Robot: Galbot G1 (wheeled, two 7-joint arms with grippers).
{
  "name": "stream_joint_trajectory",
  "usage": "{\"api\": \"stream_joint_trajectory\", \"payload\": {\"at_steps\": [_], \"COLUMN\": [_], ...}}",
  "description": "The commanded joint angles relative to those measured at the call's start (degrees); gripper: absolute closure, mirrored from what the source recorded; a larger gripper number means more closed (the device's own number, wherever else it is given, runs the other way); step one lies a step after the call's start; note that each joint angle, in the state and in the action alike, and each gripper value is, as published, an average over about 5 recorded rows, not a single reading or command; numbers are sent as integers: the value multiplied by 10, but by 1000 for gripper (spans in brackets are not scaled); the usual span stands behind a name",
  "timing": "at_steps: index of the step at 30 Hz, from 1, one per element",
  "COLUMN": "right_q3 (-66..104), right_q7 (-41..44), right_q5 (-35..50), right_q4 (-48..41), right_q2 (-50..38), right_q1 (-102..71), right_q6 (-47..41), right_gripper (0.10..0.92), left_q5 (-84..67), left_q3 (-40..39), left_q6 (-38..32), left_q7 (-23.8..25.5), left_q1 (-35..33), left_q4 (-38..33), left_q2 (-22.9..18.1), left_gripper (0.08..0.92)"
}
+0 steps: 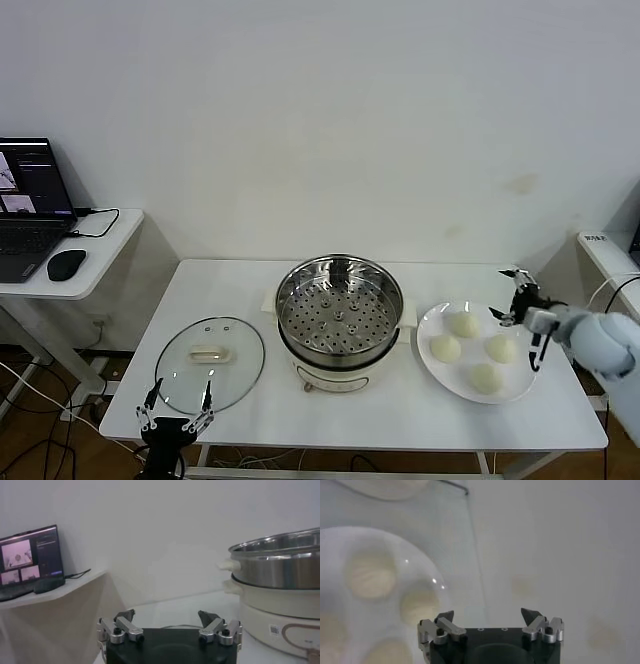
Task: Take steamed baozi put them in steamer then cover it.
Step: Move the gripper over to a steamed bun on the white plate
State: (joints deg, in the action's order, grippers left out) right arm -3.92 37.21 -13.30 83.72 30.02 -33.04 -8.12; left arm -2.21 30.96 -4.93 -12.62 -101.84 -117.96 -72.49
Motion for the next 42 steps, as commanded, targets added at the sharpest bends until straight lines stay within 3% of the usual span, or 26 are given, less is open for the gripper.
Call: {"api": "stream_joint_trajectory", "payload": {"at_steps": [1,14,28,42], "right_q3": [-312,-399,-379,-377], "right_q7": [134,171,168,172], "right_q5": [72,66,21,3], "right_q4": [-106,-214,-334,-362], "right_q2": [-26,68,170,192], "right_q1": [271,325,318,313], "right_q6": [-6,36,74,75], "right_gripper": [203,203,203,203], "left_q5": [5,1,0,0], "left_q3": [2,17,27,29], "left_q6": [-1,-1,-2,-3], "left_q7": [1,2,3,4], "left_q1": [1,-1,-3,-3], "left_q4": [3,4,8,13], "left_q2": [-1,3,1,-1], "left_gripper": [177,177,177,177]}}
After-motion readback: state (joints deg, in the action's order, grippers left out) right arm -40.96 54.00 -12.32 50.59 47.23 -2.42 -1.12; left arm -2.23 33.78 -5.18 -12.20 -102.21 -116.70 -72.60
